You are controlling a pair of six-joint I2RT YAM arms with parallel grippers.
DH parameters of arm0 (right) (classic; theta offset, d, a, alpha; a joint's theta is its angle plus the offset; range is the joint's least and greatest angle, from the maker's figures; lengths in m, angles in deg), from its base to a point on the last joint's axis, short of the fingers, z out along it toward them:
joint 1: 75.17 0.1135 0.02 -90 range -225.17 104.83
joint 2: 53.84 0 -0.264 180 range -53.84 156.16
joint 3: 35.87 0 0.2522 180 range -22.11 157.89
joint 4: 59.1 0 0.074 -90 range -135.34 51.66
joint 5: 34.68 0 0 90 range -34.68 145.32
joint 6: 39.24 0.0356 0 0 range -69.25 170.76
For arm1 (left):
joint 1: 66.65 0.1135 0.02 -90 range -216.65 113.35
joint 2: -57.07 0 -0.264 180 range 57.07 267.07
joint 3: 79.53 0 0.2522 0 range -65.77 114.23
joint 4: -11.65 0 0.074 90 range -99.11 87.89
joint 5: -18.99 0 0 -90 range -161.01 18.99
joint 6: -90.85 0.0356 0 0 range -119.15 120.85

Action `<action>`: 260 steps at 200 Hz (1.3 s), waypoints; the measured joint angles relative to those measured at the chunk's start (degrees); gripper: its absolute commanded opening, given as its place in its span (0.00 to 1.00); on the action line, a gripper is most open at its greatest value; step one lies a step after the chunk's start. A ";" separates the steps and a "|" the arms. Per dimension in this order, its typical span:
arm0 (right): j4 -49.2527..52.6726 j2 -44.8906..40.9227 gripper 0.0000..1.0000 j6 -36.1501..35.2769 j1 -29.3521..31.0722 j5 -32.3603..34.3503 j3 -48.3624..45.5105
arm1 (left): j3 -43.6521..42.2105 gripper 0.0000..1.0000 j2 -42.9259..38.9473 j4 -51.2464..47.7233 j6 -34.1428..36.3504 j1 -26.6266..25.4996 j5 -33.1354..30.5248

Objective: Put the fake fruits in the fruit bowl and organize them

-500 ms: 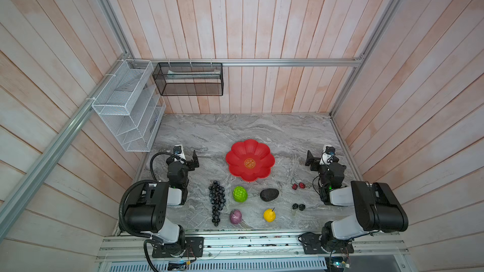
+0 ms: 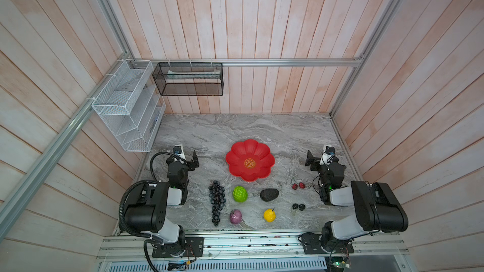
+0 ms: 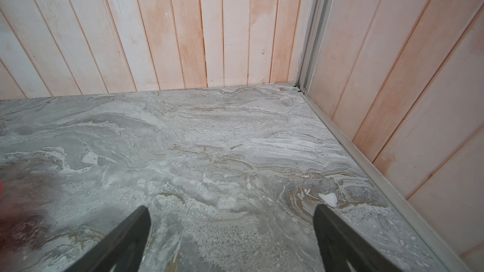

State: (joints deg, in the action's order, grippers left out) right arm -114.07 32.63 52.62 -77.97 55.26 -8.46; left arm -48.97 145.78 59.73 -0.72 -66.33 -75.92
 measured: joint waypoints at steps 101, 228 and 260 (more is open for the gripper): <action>0.00 0.00 0.98 0.00 0.00 0.02 0.00 | 0.00 1.00 0.00 0.00 0.00 0.00 0.02; 41.09 -22.10 0.86 9.22 5.73 -0.85 20.50 | 31.58 1.00 -9.51 -55.12 -13.09 -7.21 -11.87; 59.82 -21.49 0.85 10.25 17.84 -4.28 26.84 | 33.11 1.00 -13.75 -66.49 -17.64 -14.21 -11.91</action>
State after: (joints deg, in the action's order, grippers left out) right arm -54.25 11.15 62.87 -60.14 50.98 18.38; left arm -15.86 132.03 -6.76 -18.36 -80.54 -87.83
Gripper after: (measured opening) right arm 0.856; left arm 0.998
